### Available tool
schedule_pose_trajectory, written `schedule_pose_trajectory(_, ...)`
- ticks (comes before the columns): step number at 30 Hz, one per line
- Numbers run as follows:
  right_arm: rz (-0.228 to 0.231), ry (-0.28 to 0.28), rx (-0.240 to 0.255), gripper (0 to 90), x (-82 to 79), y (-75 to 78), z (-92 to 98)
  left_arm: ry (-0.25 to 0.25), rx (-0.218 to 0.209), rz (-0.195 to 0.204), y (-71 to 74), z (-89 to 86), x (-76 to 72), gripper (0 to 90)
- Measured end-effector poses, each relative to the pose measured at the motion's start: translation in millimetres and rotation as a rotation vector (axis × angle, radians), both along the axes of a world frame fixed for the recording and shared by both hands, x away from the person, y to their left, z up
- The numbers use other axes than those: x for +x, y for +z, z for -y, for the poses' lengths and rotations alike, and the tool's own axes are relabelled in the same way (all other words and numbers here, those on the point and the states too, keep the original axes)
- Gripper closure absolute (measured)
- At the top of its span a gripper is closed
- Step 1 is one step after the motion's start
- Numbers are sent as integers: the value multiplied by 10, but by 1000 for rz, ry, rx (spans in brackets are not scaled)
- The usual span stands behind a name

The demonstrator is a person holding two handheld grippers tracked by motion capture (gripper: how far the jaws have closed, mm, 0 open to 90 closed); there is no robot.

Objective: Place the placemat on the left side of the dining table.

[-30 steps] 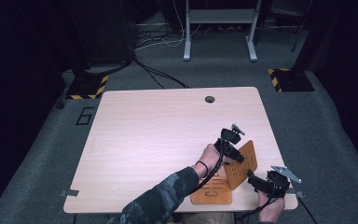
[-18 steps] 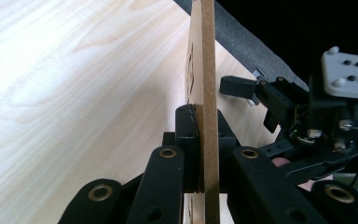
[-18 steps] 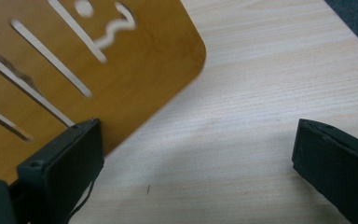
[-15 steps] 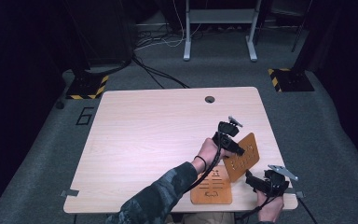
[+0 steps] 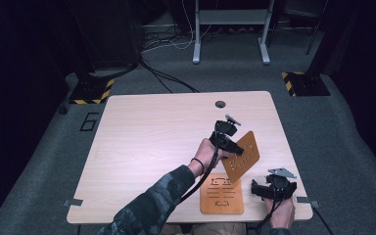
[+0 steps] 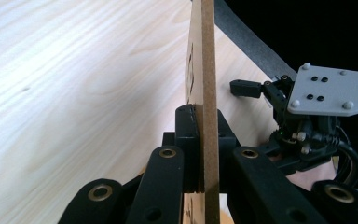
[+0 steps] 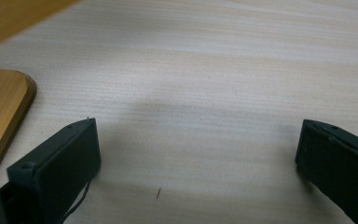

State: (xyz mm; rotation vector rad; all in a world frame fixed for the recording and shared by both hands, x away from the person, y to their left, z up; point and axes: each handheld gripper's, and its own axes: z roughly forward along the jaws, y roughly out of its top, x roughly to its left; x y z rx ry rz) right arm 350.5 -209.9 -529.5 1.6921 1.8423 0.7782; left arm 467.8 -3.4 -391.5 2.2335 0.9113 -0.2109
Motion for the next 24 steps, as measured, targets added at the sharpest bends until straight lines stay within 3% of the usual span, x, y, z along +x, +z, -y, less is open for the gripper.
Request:
schedule_pose_trajectory(5,10,73,-1,0,87,-8,33,31,12,18,69,-184,53,861)
schedule_pose_trajectory(11,7,99,-1,0,145,-4,52,55,25,22,81,-341,99,861)
schedule_pose_trajectory(24,11,109,-4,0,179,-5,72,162,20,18,81,-761,222,862)
